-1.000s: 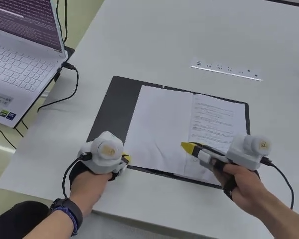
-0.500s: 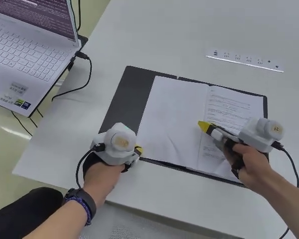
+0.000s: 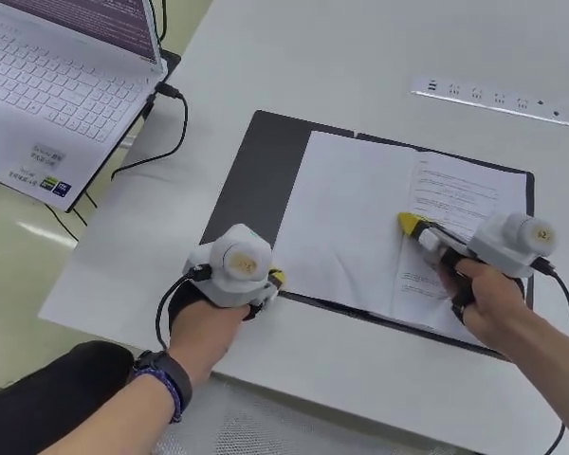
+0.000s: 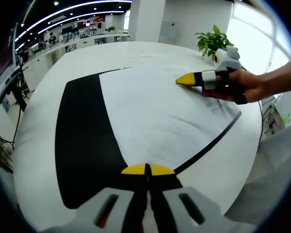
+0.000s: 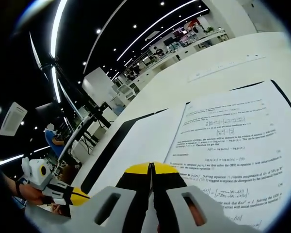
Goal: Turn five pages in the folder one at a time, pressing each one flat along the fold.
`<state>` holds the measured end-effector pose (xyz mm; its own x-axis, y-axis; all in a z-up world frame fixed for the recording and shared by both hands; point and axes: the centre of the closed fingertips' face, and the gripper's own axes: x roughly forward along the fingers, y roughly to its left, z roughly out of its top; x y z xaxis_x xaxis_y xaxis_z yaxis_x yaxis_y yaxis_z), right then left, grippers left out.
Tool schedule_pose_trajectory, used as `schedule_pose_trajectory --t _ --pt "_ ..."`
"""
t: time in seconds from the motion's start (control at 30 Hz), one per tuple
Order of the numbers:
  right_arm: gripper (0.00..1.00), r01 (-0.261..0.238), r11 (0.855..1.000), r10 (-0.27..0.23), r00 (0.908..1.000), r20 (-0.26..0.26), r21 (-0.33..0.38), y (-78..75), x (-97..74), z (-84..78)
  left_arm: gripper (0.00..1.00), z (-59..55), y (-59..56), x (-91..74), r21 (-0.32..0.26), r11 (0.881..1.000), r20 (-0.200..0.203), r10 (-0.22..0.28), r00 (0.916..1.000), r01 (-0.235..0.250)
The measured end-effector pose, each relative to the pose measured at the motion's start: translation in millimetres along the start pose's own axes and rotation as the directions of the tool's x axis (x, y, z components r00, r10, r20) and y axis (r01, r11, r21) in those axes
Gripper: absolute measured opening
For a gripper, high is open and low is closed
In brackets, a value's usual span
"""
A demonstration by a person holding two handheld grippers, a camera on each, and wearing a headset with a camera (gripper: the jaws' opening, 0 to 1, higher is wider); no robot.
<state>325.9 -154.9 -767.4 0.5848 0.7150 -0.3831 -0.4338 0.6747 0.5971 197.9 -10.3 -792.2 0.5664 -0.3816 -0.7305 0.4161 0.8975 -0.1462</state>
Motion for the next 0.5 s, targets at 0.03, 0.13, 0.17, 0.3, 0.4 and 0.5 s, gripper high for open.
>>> schedule_pose_trajectory --t 0.03,0.13,0.17,0.3,0.4,0.5 --pt "0.00 -0.002 1.000 0.002 1.0000 0.002 0.001 0.8 -0.1 0.3 0.00 0.0 0.0 0.0 0.000 1.000 0.001 0.000 1.0000 0.000" --pt "0.00 -0.005 1.000 0.005 1.0000 0.005 -0.001 2.2 0.7 2.0 0.00 0.1 -0.1 -0.2 0.003 1.000 0.002 0.000 1.0000 0.000" --pt "0.00 -0.006 1.000 0.006 1.0000 0.006 -0.001 1.9 0.9 3.0 0.00 0.2 -0.1 -0.1 0.001 1.000 0.001 0.001 1.0000 -0.001" --pt "0.00 -0.006 1.000 0.006 0.9996 0.029 0.010 0.3 4.7 8.1 0.00 0.4 -0.5 -0.2 0.007 1.000 -0.005 -0.001 1.0000 0.001" --pt "0.00 -0.006 1.000 0.005 0.9991 0.042 0.013 -0.6 8.6 13.2 0.00 0.5 -0.3 0.0 0.009 1.000 -0.008 -0.003 1.0000 0.003" --pt "0.00 0.000 1.000 -0.002 0.9981 0.062 0.024 -5.1 13.9 20.5 0.00 0.5 -0.3 0.2 0.012 1.000 -0.010 -0.001 1.0000 0.001"
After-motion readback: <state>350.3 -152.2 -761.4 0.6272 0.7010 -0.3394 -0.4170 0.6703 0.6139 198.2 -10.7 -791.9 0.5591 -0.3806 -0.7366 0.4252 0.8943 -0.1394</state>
